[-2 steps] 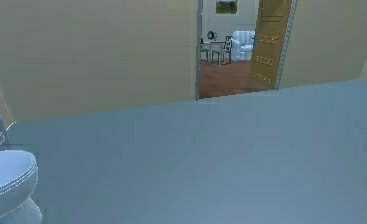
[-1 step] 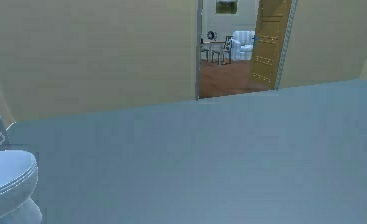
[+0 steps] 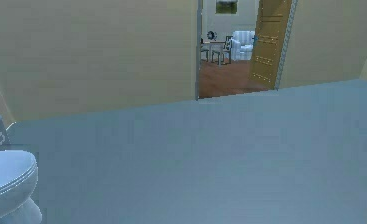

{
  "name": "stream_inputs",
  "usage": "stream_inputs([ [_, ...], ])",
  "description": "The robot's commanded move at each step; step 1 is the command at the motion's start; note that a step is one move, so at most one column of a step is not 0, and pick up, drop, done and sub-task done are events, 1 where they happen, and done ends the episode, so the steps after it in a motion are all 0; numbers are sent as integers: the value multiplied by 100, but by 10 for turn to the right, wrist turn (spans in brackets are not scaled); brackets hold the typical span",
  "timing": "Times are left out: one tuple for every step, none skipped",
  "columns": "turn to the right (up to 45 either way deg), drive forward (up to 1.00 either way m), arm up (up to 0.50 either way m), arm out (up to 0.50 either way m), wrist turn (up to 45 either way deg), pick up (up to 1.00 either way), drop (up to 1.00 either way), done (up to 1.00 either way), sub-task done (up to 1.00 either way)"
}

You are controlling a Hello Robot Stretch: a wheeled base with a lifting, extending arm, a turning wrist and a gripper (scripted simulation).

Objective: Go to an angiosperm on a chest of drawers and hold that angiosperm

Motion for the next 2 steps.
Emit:
stream_inputs([
  [0, 0, 0, 0, 0, 100, 0, 0, 0],
  [0, 0, 10, 0, 0, 0, 0, 0, 0],
])
